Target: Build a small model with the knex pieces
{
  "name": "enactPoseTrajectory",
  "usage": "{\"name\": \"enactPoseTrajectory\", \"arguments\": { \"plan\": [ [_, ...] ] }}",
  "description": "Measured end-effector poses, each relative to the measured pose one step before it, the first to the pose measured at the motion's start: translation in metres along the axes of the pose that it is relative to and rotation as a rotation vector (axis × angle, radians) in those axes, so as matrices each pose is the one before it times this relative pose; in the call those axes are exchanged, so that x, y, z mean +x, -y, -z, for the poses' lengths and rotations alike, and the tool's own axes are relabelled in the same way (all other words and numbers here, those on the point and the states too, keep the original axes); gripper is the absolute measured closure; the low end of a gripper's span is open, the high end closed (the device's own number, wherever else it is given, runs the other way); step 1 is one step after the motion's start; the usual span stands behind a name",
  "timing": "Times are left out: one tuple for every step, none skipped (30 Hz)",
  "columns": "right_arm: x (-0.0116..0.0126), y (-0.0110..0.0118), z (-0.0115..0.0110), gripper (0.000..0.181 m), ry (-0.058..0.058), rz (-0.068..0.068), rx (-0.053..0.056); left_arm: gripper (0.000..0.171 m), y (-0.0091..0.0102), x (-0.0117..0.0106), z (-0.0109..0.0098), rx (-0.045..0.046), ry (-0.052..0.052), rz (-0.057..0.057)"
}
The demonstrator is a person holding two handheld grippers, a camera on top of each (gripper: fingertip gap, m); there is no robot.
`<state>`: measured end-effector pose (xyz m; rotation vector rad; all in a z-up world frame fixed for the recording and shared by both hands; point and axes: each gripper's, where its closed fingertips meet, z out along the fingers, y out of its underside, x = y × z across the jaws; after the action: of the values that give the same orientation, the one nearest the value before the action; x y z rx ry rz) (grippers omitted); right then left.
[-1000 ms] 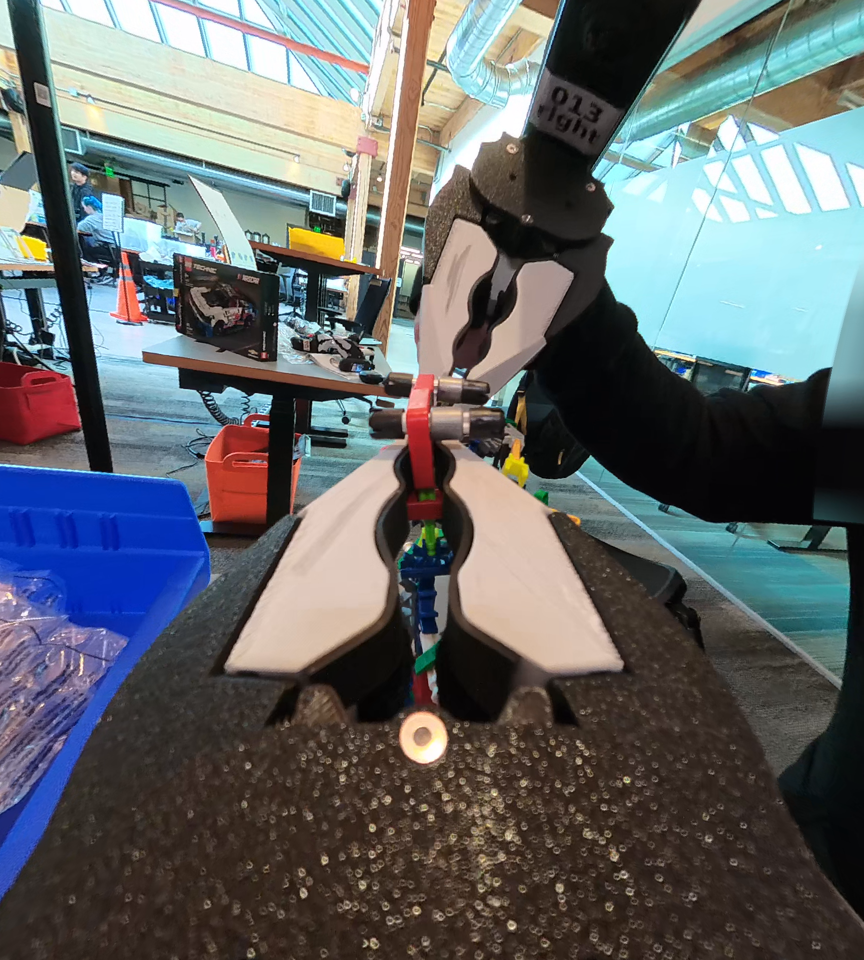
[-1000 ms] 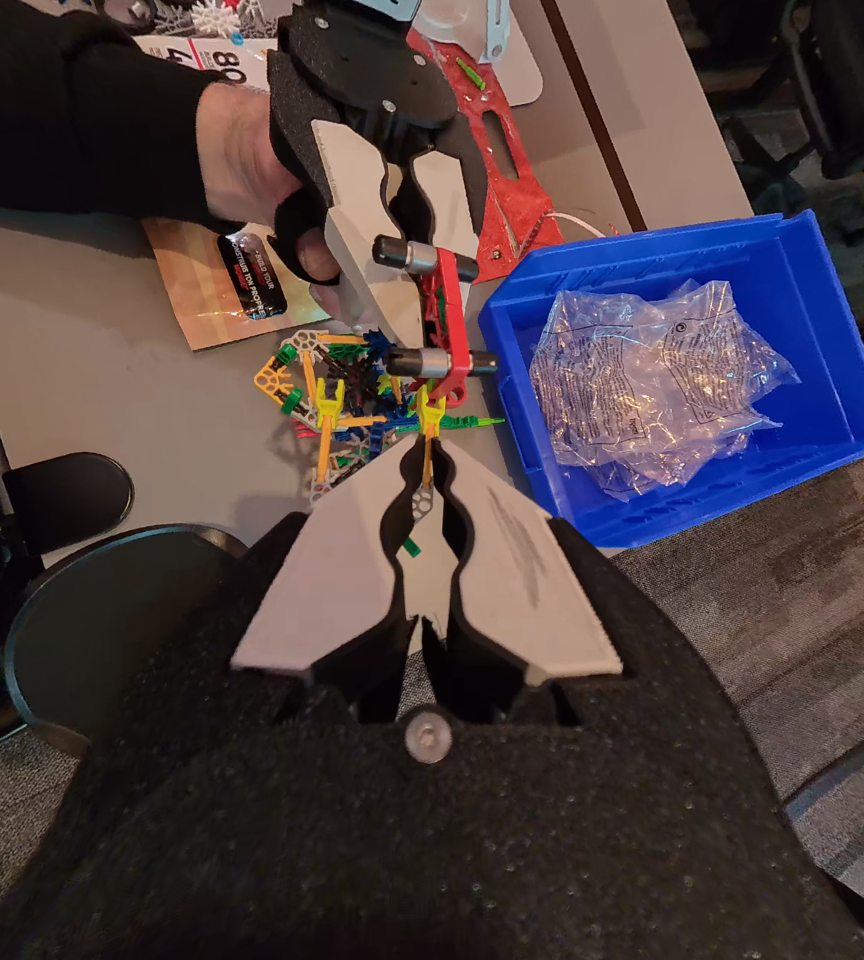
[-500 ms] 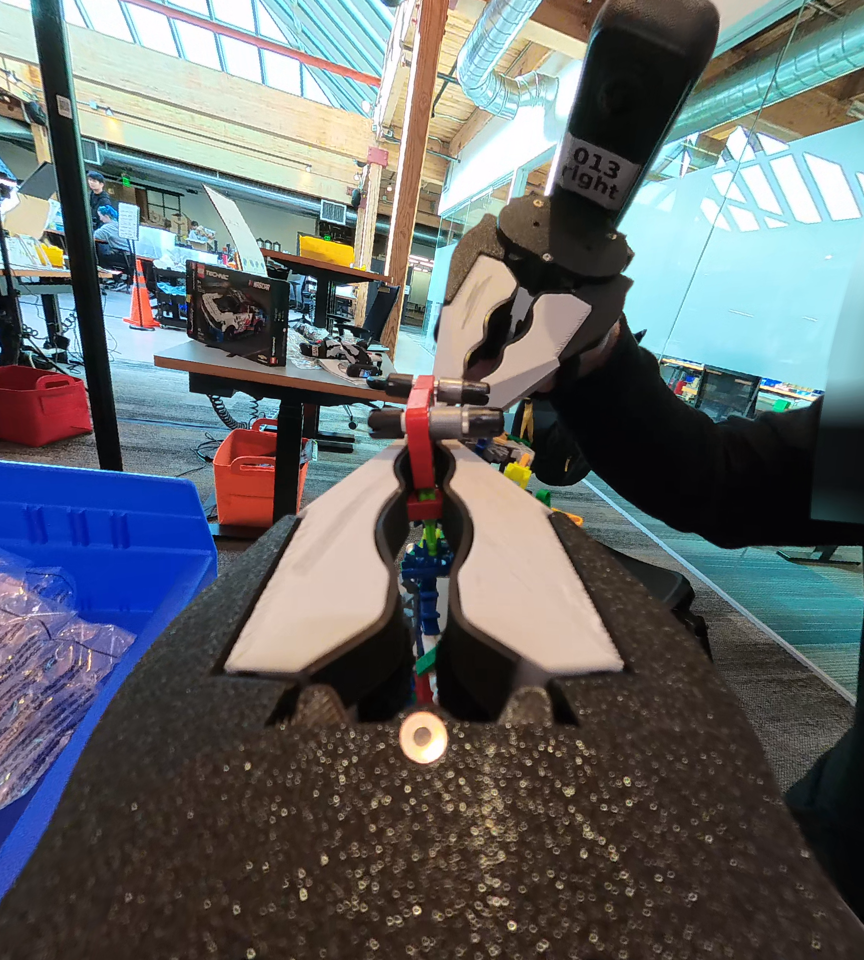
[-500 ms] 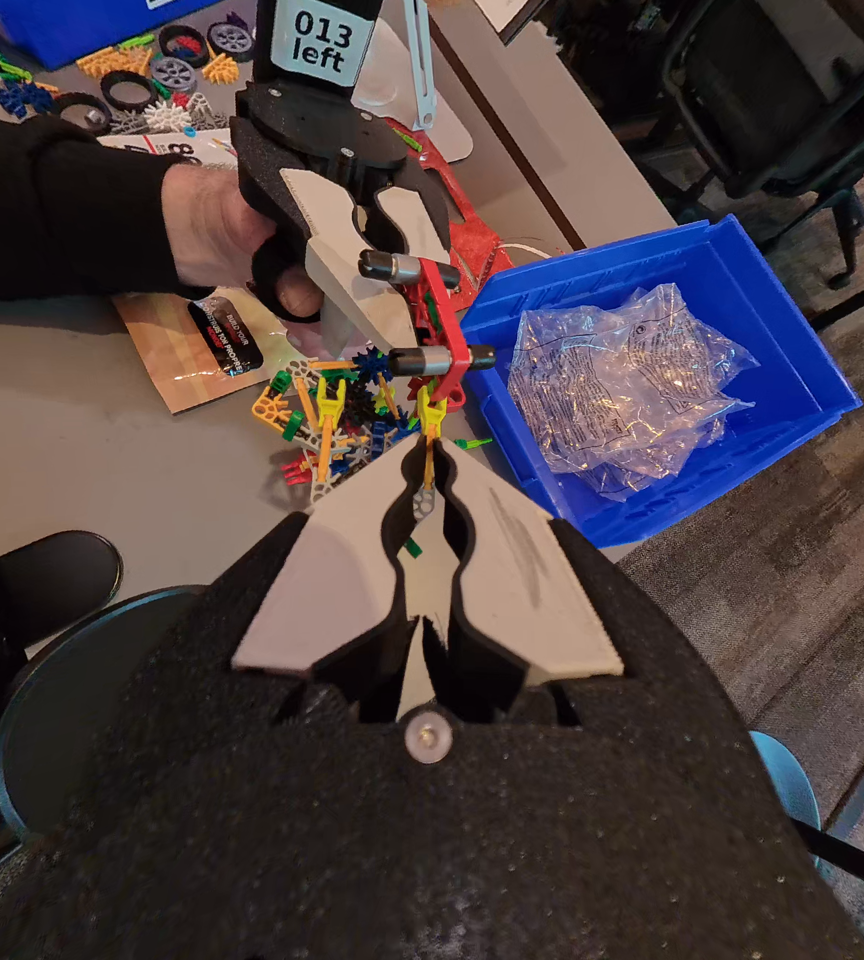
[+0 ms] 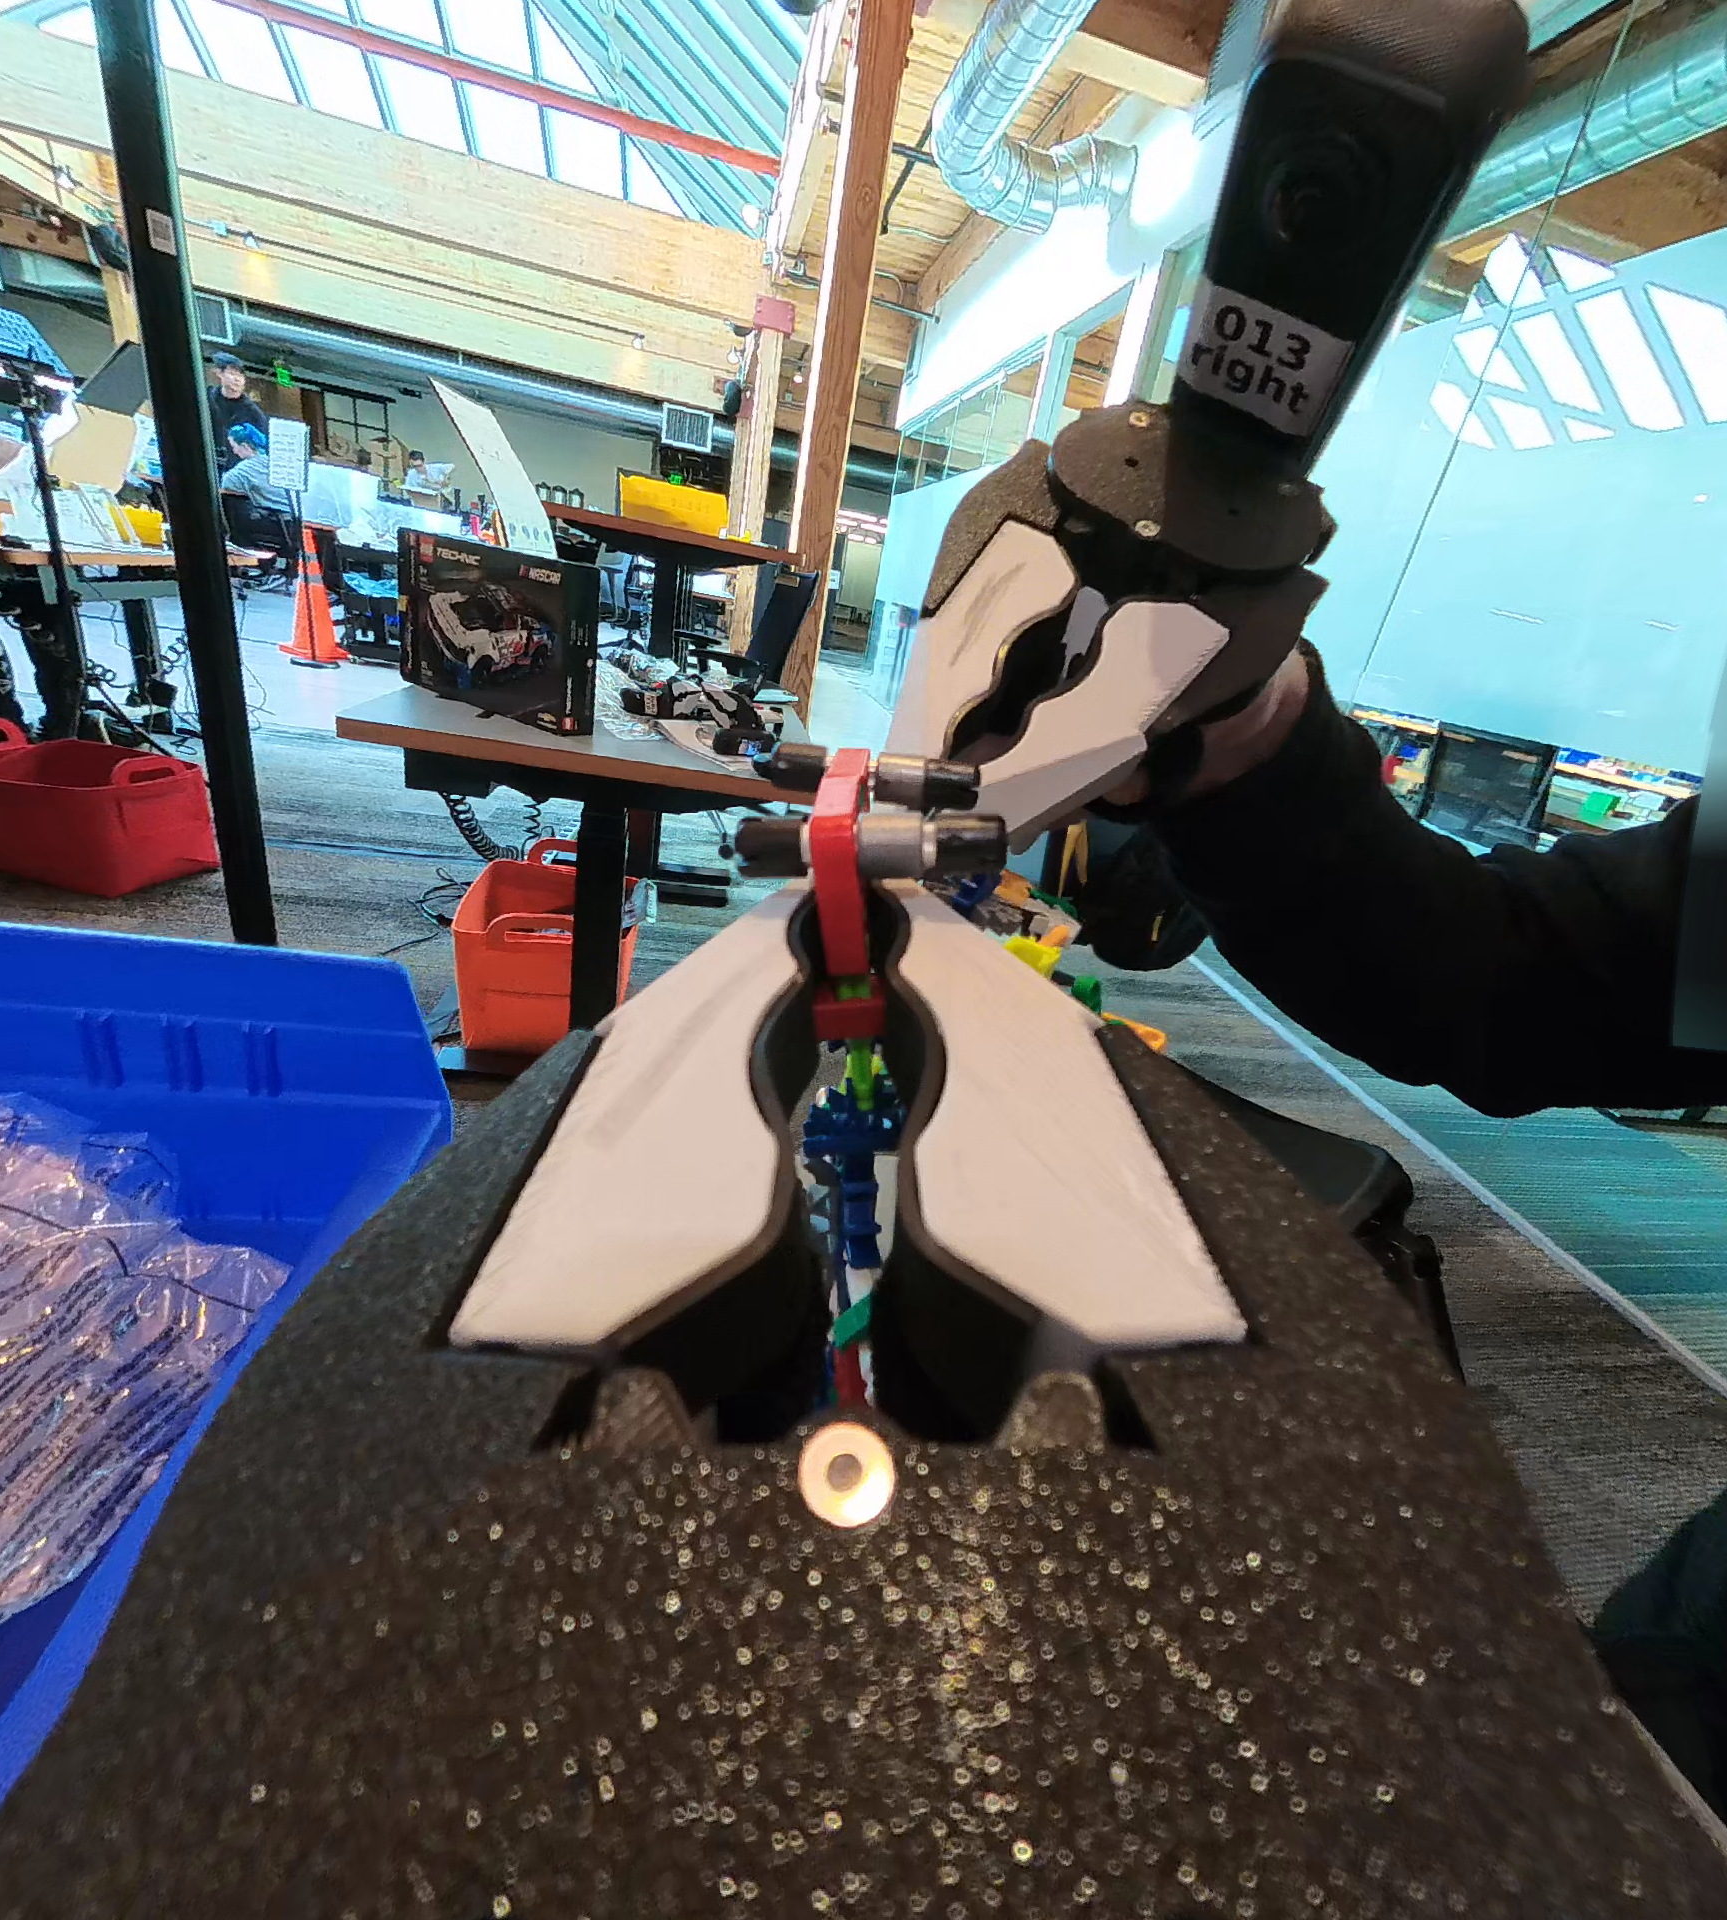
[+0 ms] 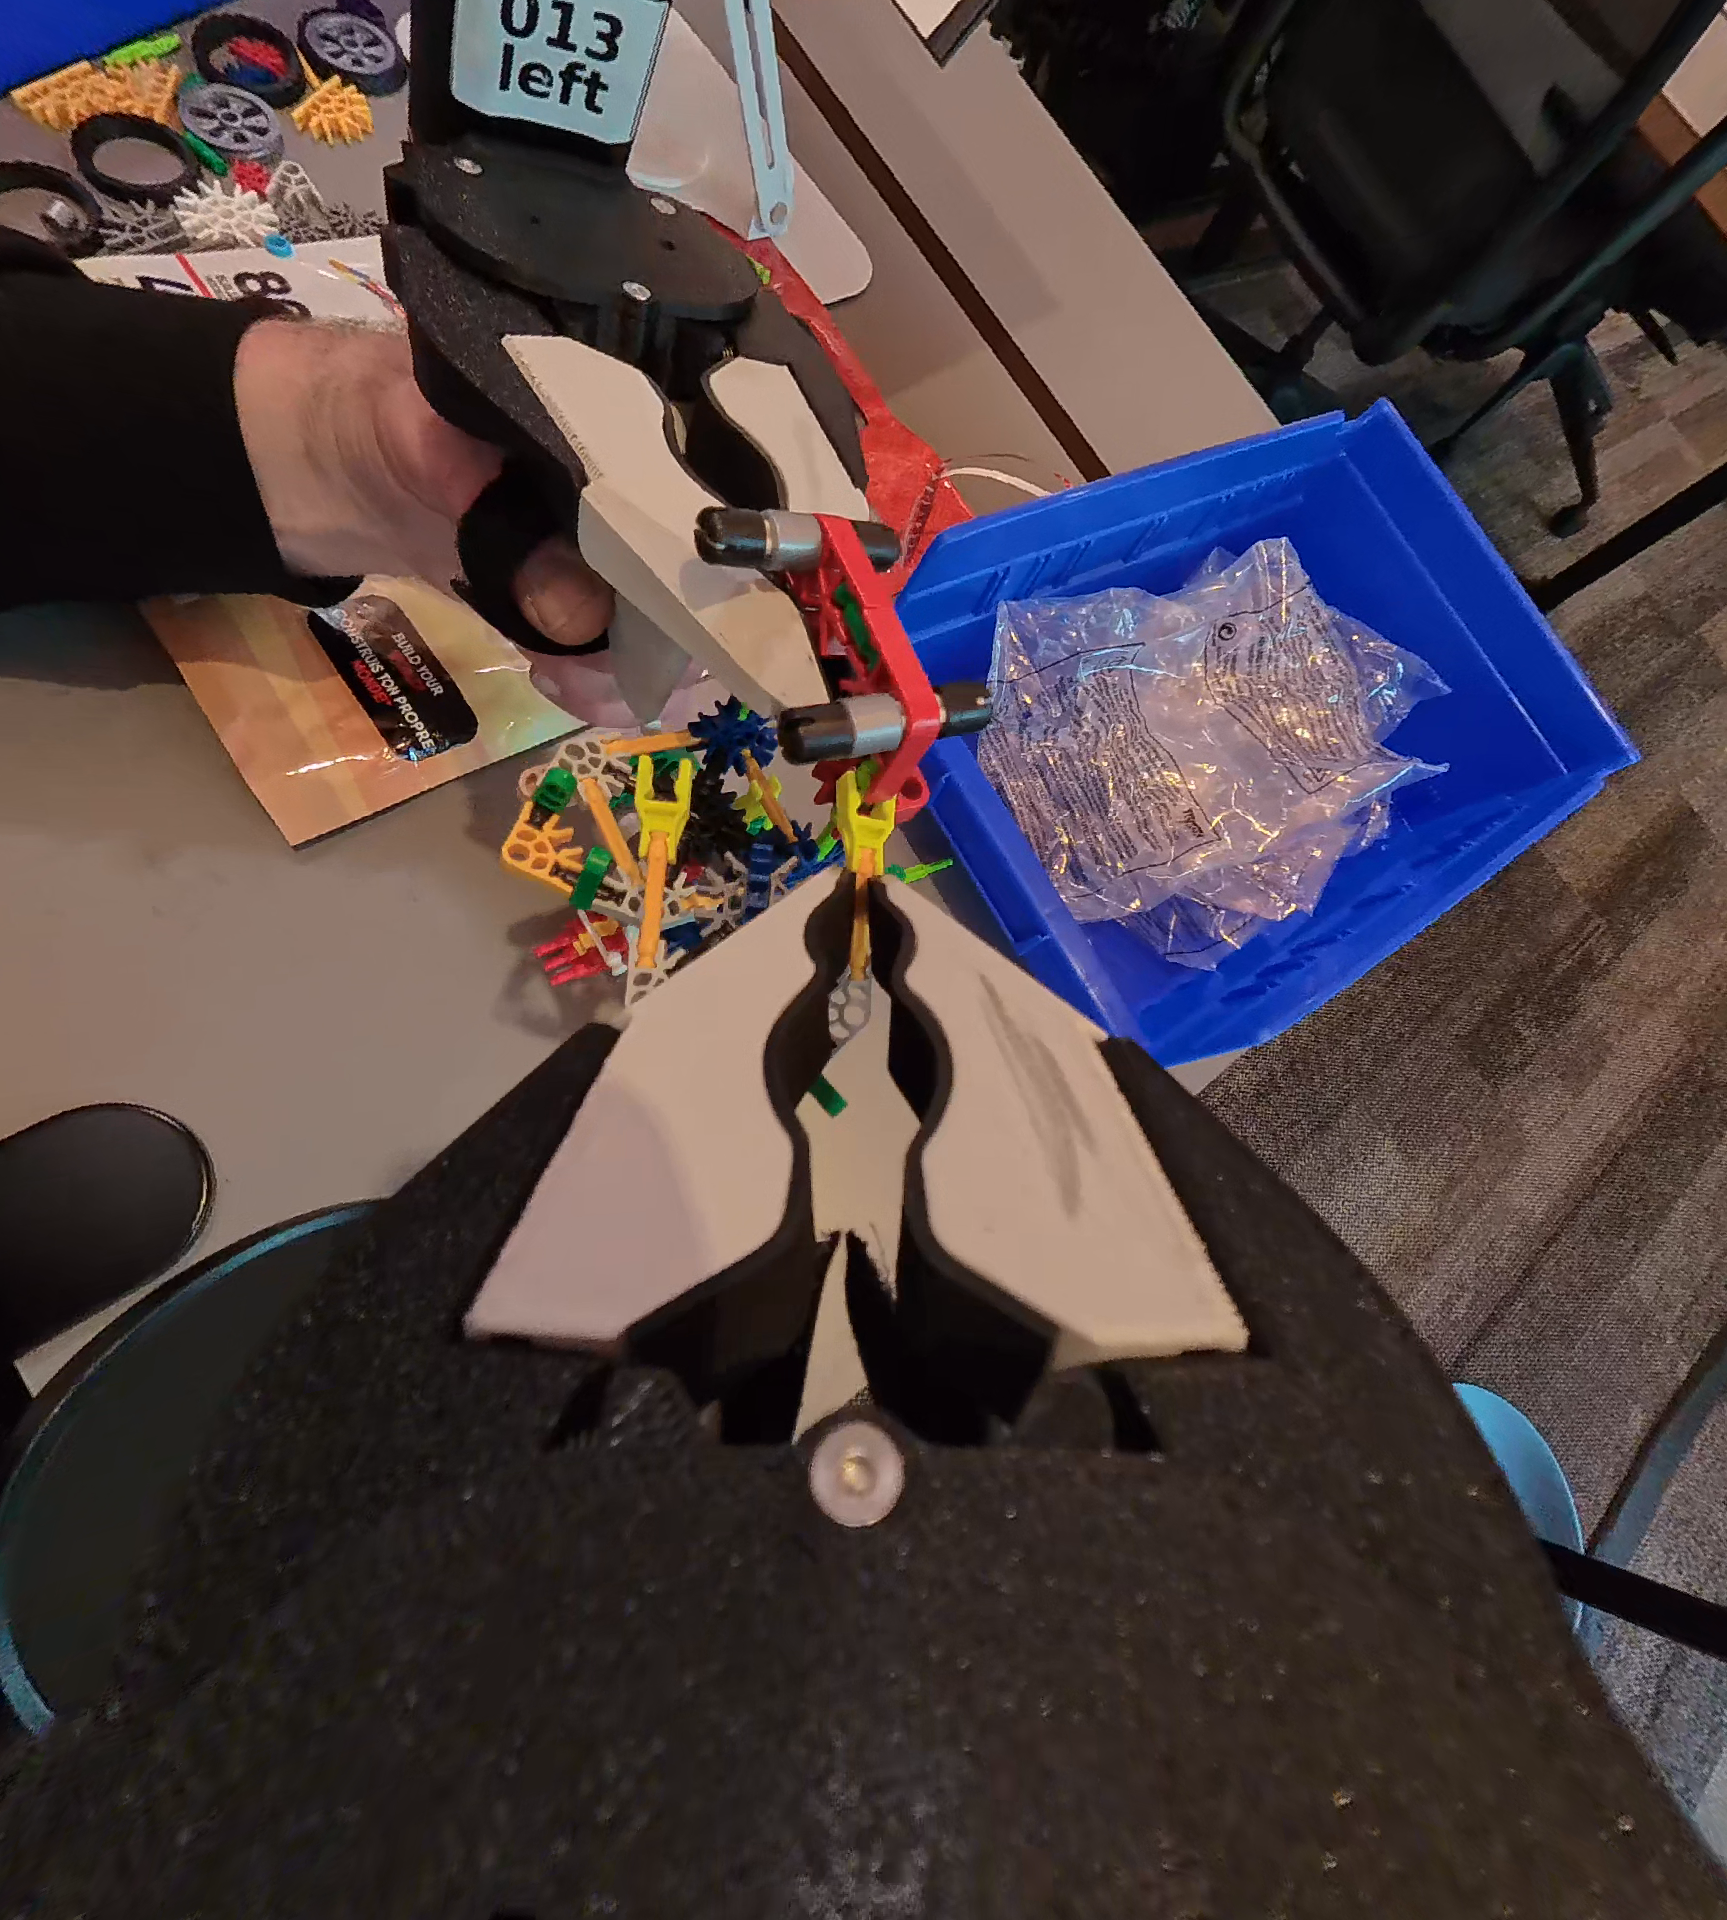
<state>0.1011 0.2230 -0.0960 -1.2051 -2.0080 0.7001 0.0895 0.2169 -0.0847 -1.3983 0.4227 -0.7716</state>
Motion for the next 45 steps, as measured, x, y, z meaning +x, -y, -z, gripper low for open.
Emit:
{"name": "enactPoseTrajectory", "arguments": {
  "plan": [
    [-0.00006, -0.00041, 0.00048, 0.181, 0.0028, 0.0055, -0.0055, 0.169, -0.00027, 0.00065, -0.00056, -0.00682, 0.0025, -0.0093],
    [-0.00001, 0.00015, 0.00041, 0.181, 0.0011, 0.0033, -0.0029, 0.169, -0.00018, 0.00054, -0.00042, -0.00533, 0.0021, -0.0081],
    [-0.00009, 0.00021, 0.00005, 0.181, 0.0021, -0.0046, -0.0012, 0.169, -0.00016, 0.00040, -0.00035, -0.00256, 0.0007, -0.0048],
    [-0.00003, 0.00038, -0.00019, 0.181, 0.0028, -0.0049, -0.0008, 0.170, -0.00010, -0.00024, -0.00004, -0.00171, 0.0025, -0.0029],
    [-0.00008, 0.00061, 0.00014, 0.181, 0.0039, -0.0057, -0.0006, 0.169, -0.00002, -0.00012, 0.00031, -0.00310, 0.0030, -0.0067],
    [0.00010, 0.00118, 0.00026, 0.181, 0.0041, -0.0057, 0.0001, 0.169, -0.00005, 0.00005, 0.00005, -0.00463, 0.0047, -0.0085],
    [0.00042, 0.00050, 0.00009, 0.181, -0.0004, 0.0000, -0.0067, 0.170, -0.00010, -0.00024, 0.00002, -0.00374, 0.0062, -0.0074],
    [0.00026, 0.00007, -0.00033, 0.181, -0.0008, 0.0031, -0.0087, 0.170, -0.00001, -0.00030, -0.00012, -0.00131, 0.0052, -0.0055],
    [0.00017, -0.00003, -0.00073, 0.181, 0.0039, -0.0009, -0.0053, 0.169, -0.00004, -0.00030, 0.00013, -0.00204, 0.0036, -0.0036],
    [0.00023, 0.00076, -0.00058, 0.181, 0.0066, -0.0041, 0.0043, 0.170, 0.00003, -0.00048, 0.00051, -0.00161, 0.0027, -0.0016],
    [0.00006, 0.00041, -0.00039, 0.181, 0.0056, -0.0058, 0.0027, 0.169, 0.00023, -0.00054, 0.00063, 0.00207, 0.0017, 0.0014],
    [-0.00013, 0.00025, -0.00013, 0.181, 0.0039, -0.0021, -0.0013, 0.169, -0.00004, -0.00036, 0.00039, 0.00064, 0.0015, 0.0005],
    [0.00000, -0.00003, 0.00009, 0.181, 0.0008, -0.0006, -0.0041, 0.169, -0.00003, 0.00024, 0.00020, -0.00107, -0.0019, -0.0005],
    [-0.00001, -0.00003, 0.00017, 0.181, 0.0014, -0.0013, -0.0027, 0.169, -0.00007, 0.00007, -0.00012, -0.00141, 0.0007, -0.0031],
    [0.00036, 0.00021, -0.00025, 0.181, 0.0024, -0.0053, 0.0006, 0.169, -0.00002, 0.00004, -0.00022, 0.00013, 0.0003, 0.0000],
    [0.00040, 0.00013, -0.00027, 0.181, 0.0024, -0.0088, 0.0041, 0.169, -0.00004, -0.00043, 0.00002, 0.00221, 0.0014, 0.0013],
    [-0.00019, 0.00004, -0.00007, 0.181, 0.0055, -0.0094, 0.0046, 0.169, 0.00005, -0.00051, -0.00002, 0.00175, 0.0035, -0.0009],
    [-0.00010, 0.00000, 0.00005, 0.181, 0.0016, -0.0076, 0.0030, 0.171, -0.00001, 0.00032, 0.00016, -0.00012, -0.0016, -0.0005],
    [0.00037, 0.00009, -0.00012, 0.181, -0.0033, -0.0044, 0.0024, 0.169, -0.00009, -0.00005, -0.00014, -0.00097, 0.0011, -0.0018],
    [0.00004, -0.00017, -0.00006, 0.181, 0.0014, -0.0029, 0.0022, 0.171, -0.00004, -0.00032, -0.00016, 0.00074, 0.0036, -0.0012],
    [0.00020, 0.00026, -0.00024, 0.181, 0.0046, -0.0031, 0.0059, 0.169, -0.00012, -0.00007, -0.00002, 0.00020, -0.0015, 0.0023],
    [0.00024, 0.00025, -0.00034, 0.181, 0.0046, -0.0047, 0.0069, 0.170, 0.00006, -0.00018, 0.00008, 0.00097, 0.0010, -0.0004],
    [-0.00001, 0.00011, -0.00010, 0.181, 0.0056, -0.0036, 0.0052, 0.169, 0.00006, -0.00040, 0.00019, 0.00146, 0.0020, 0.0009],
    [-0.00037, 0.00049, 0.00014, 0.181, 0.0046, -0.0012, 0.0053, 0.169, 0.00004, -0.00007, 0.00016, 0.00194, -0.0011, 0.0016],
    [0.00039, 0.00005, -0.00024, 0.181, 0.0003, -0.0027, 0.0032, 0.169, 0.00012, 0.00032, 0.00017, 0.00201, -0.0025, 0.0002],
    [0.00045, 0.00004, -0.00028, 0.181, 0.0011, -0.0057, 0.0037, 0.169, -0.00010, -0.00042, -0.00014, 0.00025, 0.0037, -0.0005],
    [-0.00008, 0.00038, -0.00009, 0.181, 0.0012, -0.0044, 0.0047, 0.169, -0.00009, -0.00067, -0.00003, 0.00063, 0.0035, -0.0001],
    [0.00015, -0.00007, -0.00027, 0.181, -0.0042, -0.0016, 0.0020, 0.169, 0.00025, 0.00013, 0.00018, 0.00031, -0.0002, -0.0018],
    [0.00014, 0.00010, -0.00005, 0.181, -0.0057, -0.0030, 0.0027, 0.169, -0.00006, -0.00026, 0.00007, -0.00100, 0.0022, -0.0015],
    [-0.00012, 0.00022, 0.00014, 0.181, -0.0036, -0.0027, 0.0044, 0.169, 0.00007, -0.00030, -0.00007, 0.00261, 0.0025, 0.0003],
    [0.00021, -0.00012, -0.00004, 0.181, -0.0036, -0.0057, 0.0046, 0.170, 0.00016, 0.00025, -0.00004, 0.00402, -0.0033, 0.0051],
    [0.00035, -0.00006, -0.00012, 0.181, -0.0043, -0.0083, 0.0051, 0.170, -0.00015, -0.00031, -0.00011, 0.00116, 0.0017, -0.0016],
    [-0.00021, 0.00013, -0.00010, 0.181, -0.0051, -0.0066, 0.0054, 0.170, 0.00008, -0.00035, -0.00022, -0.00210, 0.0052, -0.0047],
    [0.00010, 0.00022, -0.00040, 0.181, -0.0066, -0.0089, 0.0059, 0.170, 0.00013, -0.00002, 0.00016, -0.00169, 0.0013, -0.0032],
    [0.00035, 0.00019, -0.00023, 0.181, -0.0078, -0.0103, 0.0060, 0.170, 0.00001, -0.00030, 0.00034, 0.00046, 0.0019, -0.0010],
    [0.00013, 0.00012, 0.00007, 0.181, -0.0056, -0.0067, 0.0058, 0.171, 0.00001, -0.00054, -0.00007, 0.00288, 0.0041, 0.0002],
    [0.00021, 0.00005, 0.00005, 0.181, -0.0044, -0.0088, 0.0042, 0.171, 0.00015, -0.00009, -0.00007, 0.00376, 0.0014, 0.0022],
    [0.00020, 0.00014, 0.00006, 0.181, -0.0084, -0.0045, 0.0034, 0.171, -0.00002, -0.00008, -0.00020, 0.00161, 0.0021, -0.0007],
    [-0.00006, 0.00006, -0.00004, 0.181, -0.0085, -0.0058, 0.0027, 0.170, 0.00008, -0.00017, -0.00007, 0.00009, 0.0022, -0.0012],
    [-0.00011, 0.00000, -0.00020, 0.181, -0.0061, -0.0055, 0.0040, 0.171, -0.00007, -0.00013, 0.00000, -0.00094, 0.0016, -0.0018],
    [-0.00024, 0.00013, -0.00006, 0.181, -0.0046, -0.0066, 0.0055, 0.170, 0.00005, 0.00005, 0.00024, -0.00054, -0.0002, -0.0006],
    [-0.00054, 0.00035, -0.00007, 0.181, -0.0027, -0.0075, 0.0065, 0.171, -0.00004, -0.00008, -0.00004, -0.00009, 0.0015, -0.0012],
    [-0.00038, 0.00025, -0.00013, 0.181, -0.0034, -0.0058, 0.0049, 0.171, -0.00018, 0.00006, -0.00019, -0.00185, 0.0029, -0.0031],
    [-0.00013, 0.00031, -0.00002, 0.181, -0.0035, -0.0046, 0.0039, 0.171, 0.00003, -0.00028, -0.00030, -0.00056, 0.0035, -0.0027],
    [0.00024, 0.00024, -0.00005, 0.181, -0.0032, -0.0074, 0.0041, 0.171, 0.00005, 0.00000, -0.00007, 0.00075, 0.0025, -0.0020]
  ]
}}
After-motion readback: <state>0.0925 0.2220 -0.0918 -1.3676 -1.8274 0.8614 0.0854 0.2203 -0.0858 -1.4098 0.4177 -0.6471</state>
